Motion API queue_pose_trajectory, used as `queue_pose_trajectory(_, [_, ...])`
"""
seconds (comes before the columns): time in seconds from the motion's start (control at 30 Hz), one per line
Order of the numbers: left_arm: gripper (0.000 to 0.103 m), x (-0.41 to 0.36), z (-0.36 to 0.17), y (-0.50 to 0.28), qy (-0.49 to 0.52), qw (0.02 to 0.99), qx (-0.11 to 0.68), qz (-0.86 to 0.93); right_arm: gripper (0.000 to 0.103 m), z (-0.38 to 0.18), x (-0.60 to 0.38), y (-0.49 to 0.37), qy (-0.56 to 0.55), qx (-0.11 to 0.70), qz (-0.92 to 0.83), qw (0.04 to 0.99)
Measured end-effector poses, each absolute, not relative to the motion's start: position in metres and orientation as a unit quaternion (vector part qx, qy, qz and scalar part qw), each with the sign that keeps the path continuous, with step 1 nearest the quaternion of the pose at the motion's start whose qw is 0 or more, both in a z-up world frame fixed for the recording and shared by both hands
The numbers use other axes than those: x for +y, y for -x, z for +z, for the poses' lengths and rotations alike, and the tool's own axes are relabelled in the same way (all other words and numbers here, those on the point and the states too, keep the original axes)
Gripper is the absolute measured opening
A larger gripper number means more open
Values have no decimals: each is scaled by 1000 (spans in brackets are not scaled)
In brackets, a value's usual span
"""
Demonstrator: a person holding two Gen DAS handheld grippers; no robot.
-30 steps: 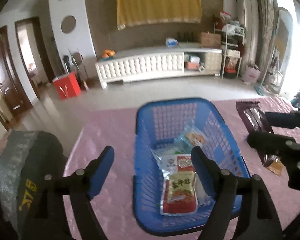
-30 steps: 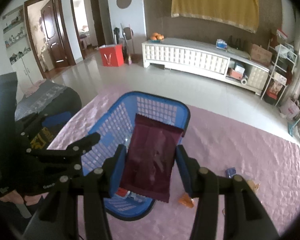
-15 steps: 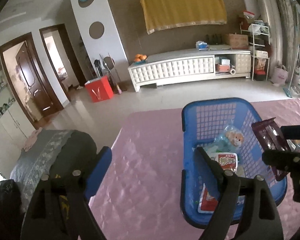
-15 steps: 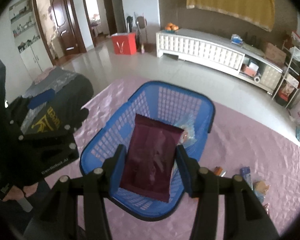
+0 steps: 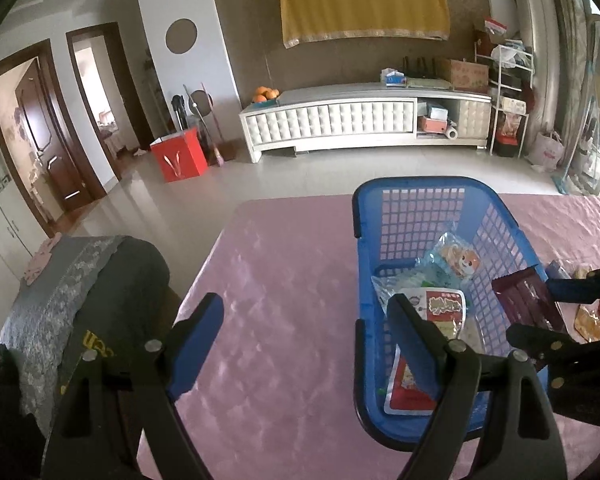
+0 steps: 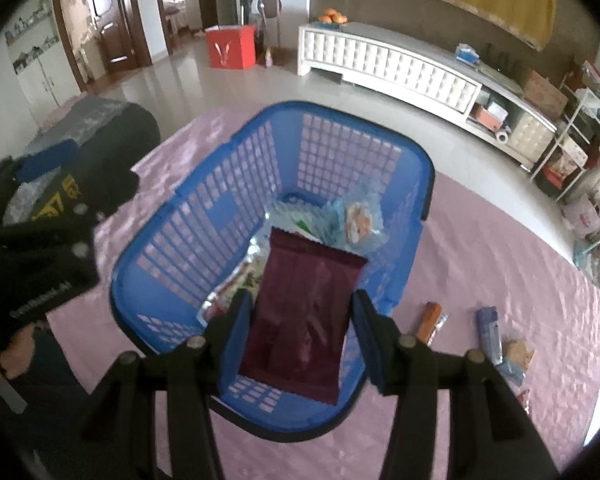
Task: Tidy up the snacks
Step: 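Open the right tool to drop the maroon pack into the basket, then move both tools back over the remaining snacks on the table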
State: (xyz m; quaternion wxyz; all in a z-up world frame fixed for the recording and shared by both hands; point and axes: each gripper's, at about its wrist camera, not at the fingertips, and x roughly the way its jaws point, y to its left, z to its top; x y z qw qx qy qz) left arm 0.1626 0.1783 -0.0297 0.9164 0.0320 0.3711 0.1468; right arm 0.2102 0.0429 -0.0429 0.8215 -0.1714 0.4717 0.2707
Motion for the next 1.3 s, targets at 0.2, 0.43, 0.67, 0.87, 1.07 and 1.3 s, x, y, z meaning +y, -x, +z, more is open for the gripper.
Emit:
queue_pose_trajectory(0.2, [82, 170, -28, -157, -35, 915, 378, 138, 81, -48, 40, -204, 193, 472, 255, 822])
queue_pose_trajectory(0.43, [82, 148, -13, -146, -39, 920, 371, 115, 82, -21, 21, -192, 169, 443, 263, 840])
queue_pose_trajectory(0.67, [82, 110, 8, -135, -43, 930, 355, 89, 82, 10, -20, -181, 133, 409, 249, 868])
queue_pose_trajectory(0.87, [82, 66, 23, -137, -50, 935, 346, 54, 82, 26, -60, -175, 116, 398, 225, 882])
queue_pose_trajectory(1.07, [82, 23, 31, -140, -58, 938, 341, 21, 94, 36, -101, -168, 93, 381, 186, 901])
queue_pose_trajectory(1.3, [83, -26, 31, -149, -75, 940, 334, -20, 98, 40, -150, -168, 80, 367, 143, 916])
